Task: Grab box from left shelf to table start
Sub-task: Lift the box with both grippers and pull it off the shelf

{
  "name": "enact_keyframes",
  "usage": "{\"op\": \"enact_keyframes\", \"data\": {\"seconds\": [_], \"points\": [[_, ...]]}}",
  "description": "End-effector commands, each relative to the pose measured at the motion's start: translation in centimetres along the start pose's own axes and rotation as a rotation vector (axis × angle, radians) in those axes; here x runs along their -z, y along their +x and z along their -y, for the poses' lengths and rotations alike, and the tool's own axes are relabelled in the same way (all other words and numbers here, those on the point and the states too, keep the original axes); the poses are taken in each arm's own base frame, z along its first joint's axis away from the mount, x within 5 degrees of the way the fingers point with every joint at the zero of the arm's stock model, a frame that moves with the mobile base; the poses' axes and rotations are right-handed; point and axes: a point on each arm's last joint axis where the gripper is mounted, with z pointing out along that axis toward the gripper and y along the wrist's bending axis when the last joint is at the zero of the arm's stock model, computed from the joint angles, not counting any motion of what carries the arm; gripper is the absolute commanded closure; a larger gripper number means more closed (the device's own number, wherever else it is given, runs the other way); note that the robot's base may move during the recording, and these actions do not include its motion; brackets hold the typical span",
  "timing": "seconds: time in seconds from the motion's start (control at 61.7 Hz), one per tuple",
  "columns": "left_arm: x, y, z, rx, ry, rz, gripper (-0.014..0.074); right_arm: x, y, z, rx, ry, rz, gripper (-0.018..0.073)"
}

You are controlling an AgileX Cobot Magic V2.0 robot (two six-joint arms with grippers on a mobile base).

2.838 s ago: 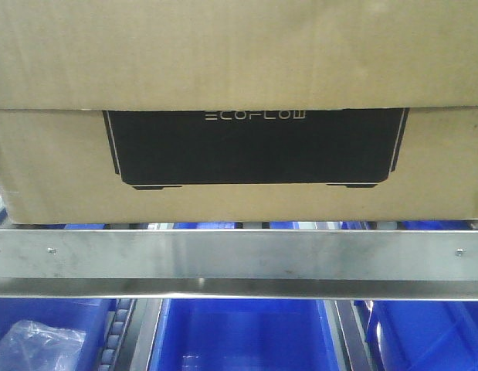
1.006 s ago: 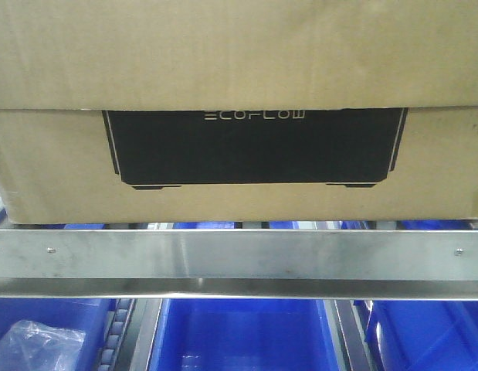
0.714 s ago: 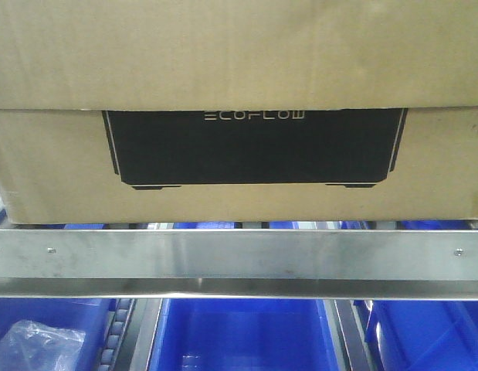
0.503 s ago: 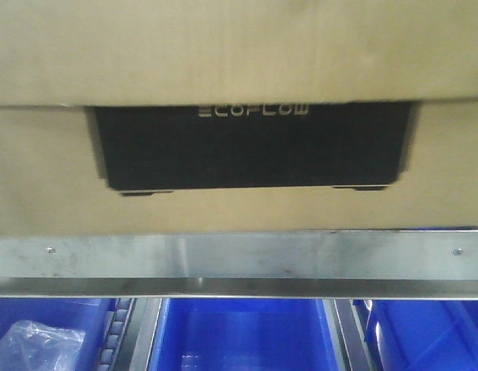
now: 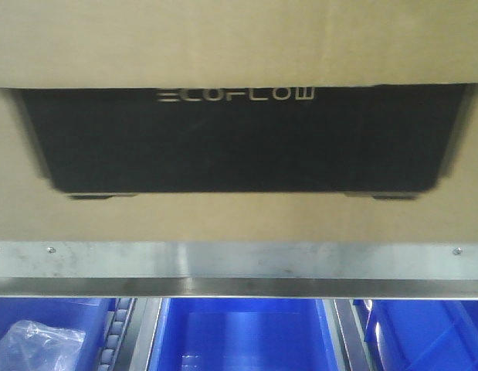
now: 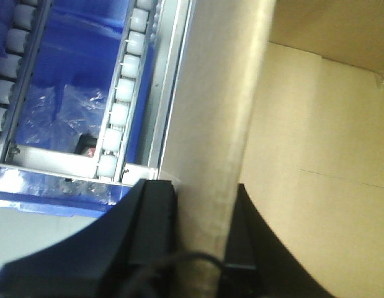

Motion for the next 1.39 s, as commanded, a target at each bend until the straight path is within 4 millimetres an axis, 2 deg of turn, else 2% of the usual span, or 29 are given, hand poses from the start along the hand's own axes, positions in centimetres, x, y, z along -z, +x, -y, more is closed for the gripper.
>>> {"op": "enact_keyframes", "data": {"seconds": [0.0, 0.195, 0.324, 0.47, 0.681, 1.379], "points": [[3.8, -0.3, -0.6, 0.056, 0.053, 0.219, 0.0682, 3.2, -0.1, -0.1, 0.017, -0.001, 0.185, 0.0533], [7.7, 2.6, -1.9, 0.07, 0.091, 0.31, 0.0682, 7.2, 2.4, -0.2, 0.033, -0.018, 0.264, 0.0533], [9.7, 3.7, -2.4, 0.058, 0.122, 0.363, 0.0682, 8.6, 3.3, -0.3, 0.039, -0.025, 0.295, 0.0533], [11.1, 4.4, -2.7, 0.057, 0.137, 0.406, 0.0682, 9.3, 3.9, -0.3, 0.043, -0.026, 0.293, 0.0533], [12.1, 4.6, -2.9, 0.042, 0.155, 0.461, 0.0682, 9.4, 4.0, -0.3, 0.044, -0.025, 0.296, 0.0533], [12.5, 4.1, -2.7, 0.041, 0.181, 0.53, 0.0682, 9.4, 4.1, -0.3, 0.044, -0.024, 0.288, 0.0533]]}}
